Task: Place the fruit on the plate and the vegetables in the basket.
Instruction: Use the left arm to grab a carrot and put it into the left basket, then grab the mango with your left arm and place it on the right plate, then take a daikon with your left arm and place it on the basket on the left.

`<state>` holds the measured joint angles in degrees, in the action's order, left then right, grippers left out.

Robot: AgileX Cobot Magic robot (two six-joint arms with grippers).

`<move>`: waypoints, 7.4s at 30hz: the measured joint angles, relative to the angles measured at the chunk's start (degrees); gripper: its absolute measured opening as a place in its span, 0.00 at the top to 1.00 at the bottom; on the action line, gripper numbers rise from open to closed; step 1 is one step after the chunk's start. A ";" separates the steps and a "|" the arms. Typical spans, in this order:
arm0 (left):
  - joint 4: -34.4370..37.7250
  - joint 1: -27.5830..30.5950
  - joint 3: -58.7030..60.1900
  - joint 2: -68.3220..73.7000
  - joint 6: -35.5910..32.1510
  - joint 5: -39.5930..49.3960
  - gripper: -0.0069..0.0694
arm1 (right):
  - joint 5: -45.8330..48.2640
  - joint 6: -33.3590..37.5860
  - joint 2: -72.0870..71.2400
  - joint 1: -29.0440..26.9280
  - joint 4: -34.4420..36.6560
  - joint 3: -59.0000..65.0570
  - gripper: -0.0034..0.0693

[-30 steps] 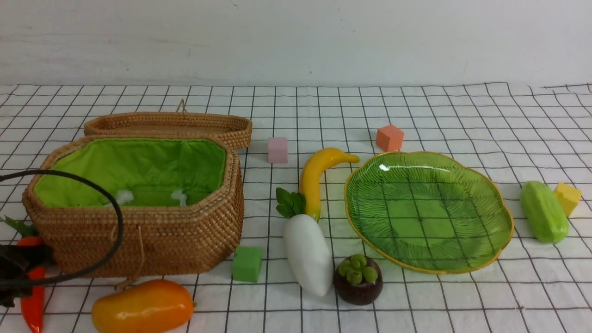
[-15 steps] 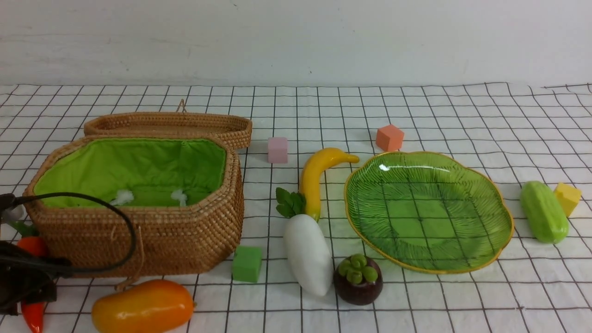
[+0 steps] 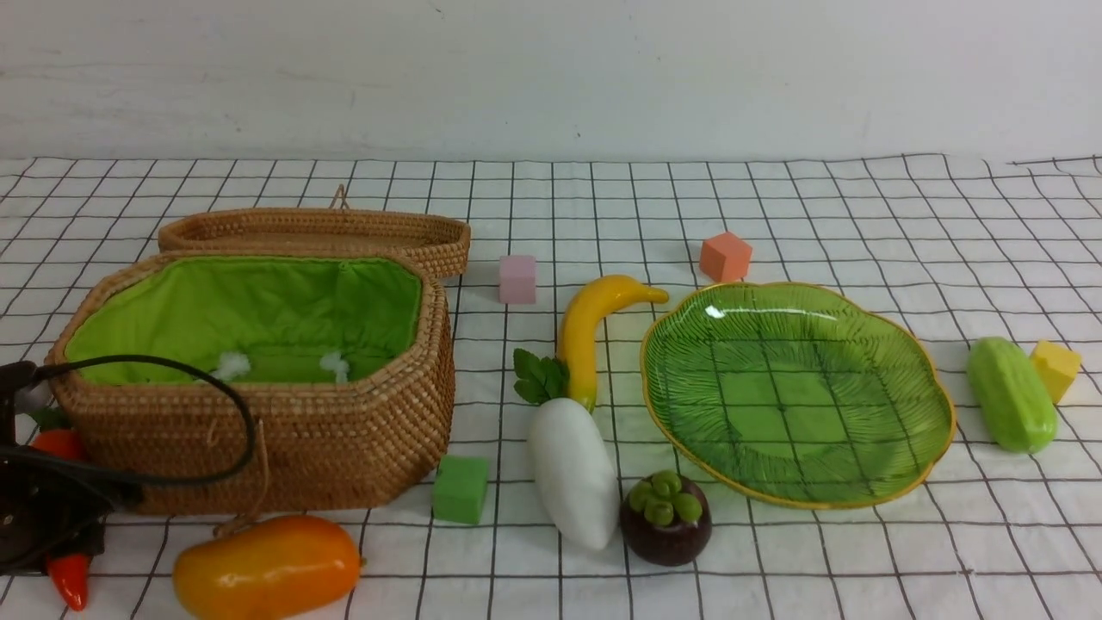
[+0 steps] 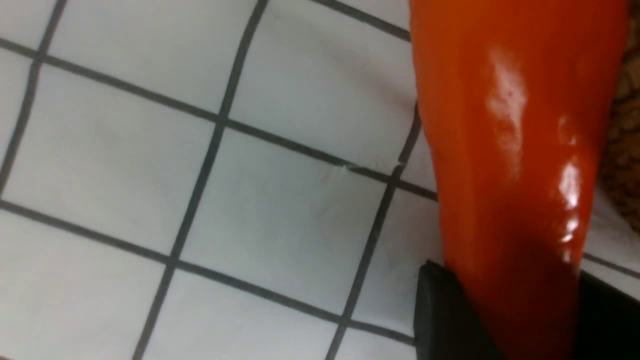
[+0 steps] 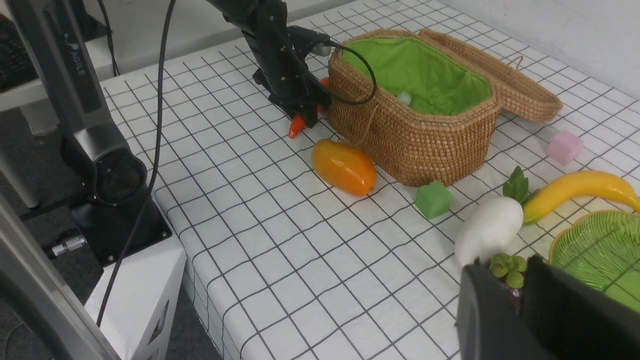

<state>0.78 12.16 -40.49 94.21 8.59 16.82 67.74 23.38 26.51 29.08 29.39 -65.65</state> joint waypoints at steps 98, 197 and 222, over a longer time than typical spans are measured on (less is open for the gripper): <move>-27.60 -43.04 5.10 -19.44 -15.66 16.39 0.09 | 0.78 -4.31 0.00 0.01 -6.60 0.00 0.69; -3.47 -60.28 -57.81 7.56 12.64 54.27 0.93 | 3.77 -29.58 0.00 0.01 -27.04 0.00 0.66; -7.88 -51.79 -49.46 24.74 29.73 29.38 0.24 | 4.65 -25.20 0.00 0.01 -24.14 0.00 0.66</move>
<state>-7.11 -39.63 -89.95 118.95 38.33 46.21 72.39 -1.83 26.51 29.10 5.25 -65.65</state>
